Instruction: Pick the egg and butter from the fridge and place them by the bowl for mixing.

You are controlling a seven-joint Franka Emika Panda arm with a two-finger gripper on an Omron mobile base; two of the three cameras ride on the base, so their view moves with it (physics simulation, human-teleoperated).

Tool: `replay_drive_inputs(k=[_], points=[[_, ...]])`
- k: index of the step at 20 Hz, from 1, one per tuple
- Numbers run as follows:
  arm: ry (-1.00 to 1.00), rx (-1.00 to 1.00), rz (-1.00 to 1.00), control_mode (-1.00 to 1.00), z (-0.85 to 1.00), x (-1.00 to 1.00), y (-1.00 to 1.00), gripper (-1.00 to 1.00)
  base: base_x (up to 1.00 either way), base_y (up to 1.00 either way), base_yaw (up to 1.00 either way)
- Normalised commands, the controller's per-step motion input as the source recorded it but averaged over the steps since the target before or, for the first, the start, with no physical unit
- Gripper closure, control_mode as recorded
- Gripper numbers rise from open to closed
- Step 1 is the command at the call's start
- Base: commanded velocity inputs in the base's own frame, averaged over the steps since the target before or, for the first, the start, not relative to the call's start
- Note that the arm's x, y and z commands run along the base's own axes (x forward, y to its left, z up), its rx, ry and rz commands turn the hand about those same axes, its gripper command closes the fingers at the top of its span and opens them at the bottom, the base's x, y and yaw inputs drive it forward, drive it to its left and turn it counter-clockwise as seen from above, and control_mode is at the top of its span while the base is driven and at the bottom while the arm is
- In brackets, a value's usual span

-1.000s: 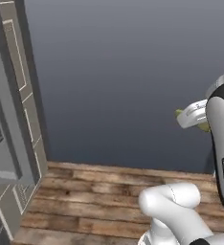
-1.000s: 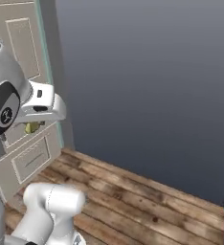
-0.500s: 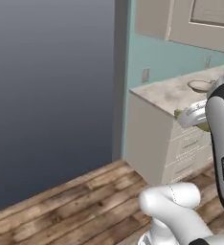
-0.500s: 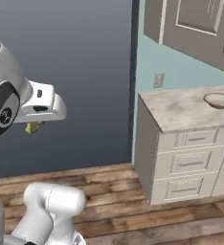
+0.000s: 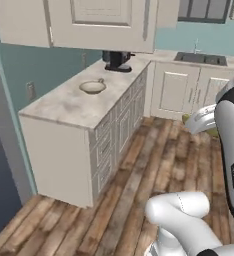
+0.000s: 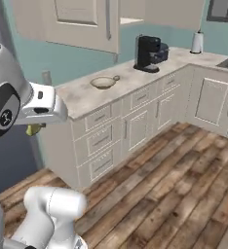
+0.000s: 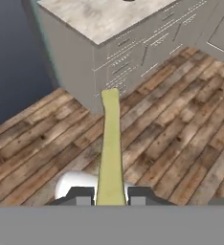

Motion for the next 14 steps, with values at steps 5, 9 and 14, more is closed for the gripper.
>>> replay_drive_inputs(k=[5,9,14], points=[[0.0,0.0,0.0,1.0,0.0,0.0,0.0,1.0,0.0,0.0,-0.97],[0.0,0.0,0.0,1.0,0.0,0.0,0.0,1.0,0.29,-0.01,-0.65],[0.0,0.0,0.0,1.0,0.0,0.0,0.0,1.0,0.56,-0.05,-0.27]])
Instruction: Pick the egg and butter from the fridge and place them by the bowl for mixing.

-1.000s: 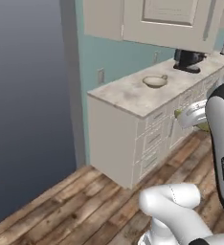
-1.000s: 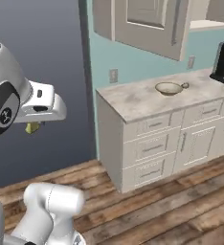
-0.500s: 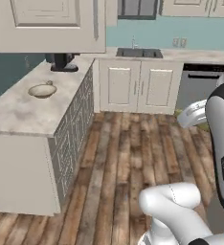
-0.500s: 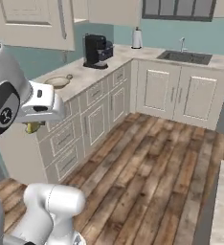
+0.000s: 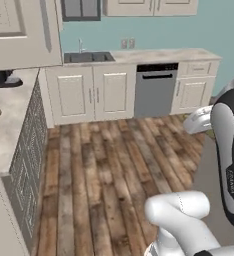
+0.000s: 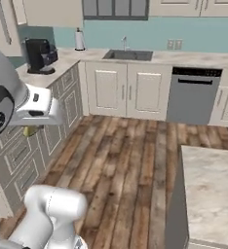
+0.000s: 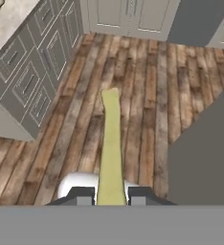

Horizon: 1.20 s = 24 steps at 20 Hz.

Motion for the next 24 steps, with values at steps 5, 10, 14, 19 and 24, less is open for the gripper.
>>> replay_drive_inputs(k=[5,10,14,19,24], points=[[0.0,0.0,0.0,1.0,0.0,0.0,0.0,1.0,0.76,-0.13,-0.22],[0.0,0.0,0.0,1.0,0.0,0.0,0.0,1.0,0.79,-0.38,-0.26],[0.0,0.0,0.0,1.0,0.0,0.0,0.0,1.0,0.88,-0.26,-0.25],[0.0,0.0,0.0,1.0,0.0,0.0,0.0,1.0,0.86,0.11,-0.13],[0.0,0.0,0.0,1.0,0.0,0.0,0.0,1.0,0.96,0.35,0.01]])
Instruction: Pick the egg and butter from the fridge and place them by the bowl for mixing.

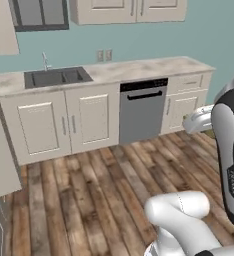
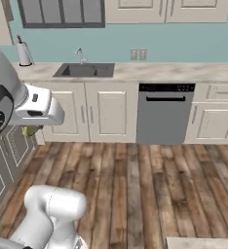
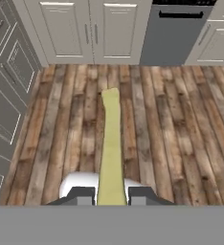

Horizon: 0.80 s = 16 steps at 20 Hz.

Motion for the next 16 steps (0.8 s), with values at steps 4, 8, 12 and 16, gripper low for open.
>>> replay_drive_inputs(k=[4,8,12,16], points=[[0.0,0.0,0.0,1.0,0.0,0.0,0.0,1.0,1.0,0.34,0.21],[0.0,0.0,0.0,1.0,0.0,0.0,0.0,1.0,0.84,0.13,0.55],[0.0,0.0,0.0,1.0,0.0,0.0,0.0,1.0,0.03,0.05,0.97],[0.0,0.0,0.0,1.0,0.0,0.0,0.0,1.0,0.0,0.0,1.0]])
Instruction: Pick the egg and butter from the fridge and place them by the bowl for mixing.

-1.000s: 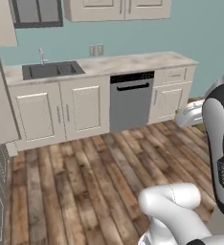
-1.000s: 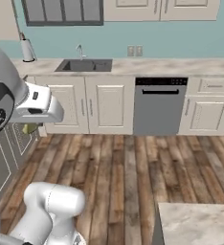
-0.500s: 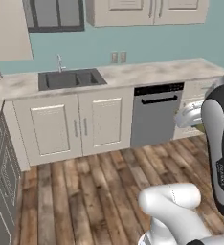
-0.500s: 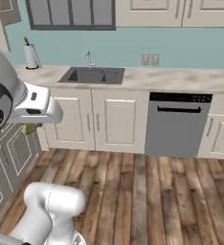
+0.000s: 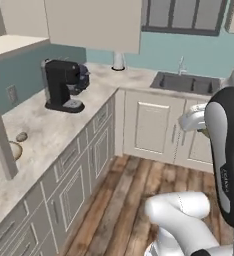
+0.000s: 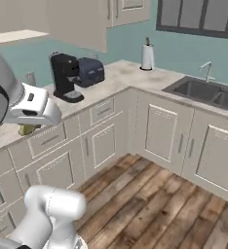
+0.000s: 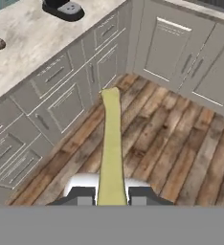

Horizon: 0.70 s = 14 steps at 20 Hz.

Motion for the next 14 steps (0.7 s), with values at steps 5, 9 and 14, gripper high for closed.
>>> replay_drive_inputs(k=[5,9,14], points=[[0.0,0.0,0.0,1.0,0.0,0.0,0.0,1.0,0.16,0.0,0.99],[0.0,0.0,0.0,1.0,0.0,0.0,0.0,1.0,0.82,0.0,0.8],[0.0,0.0,0.0,1.0,0.0,0.0,0.0,1.0,1.0,-0.14,0.4]])
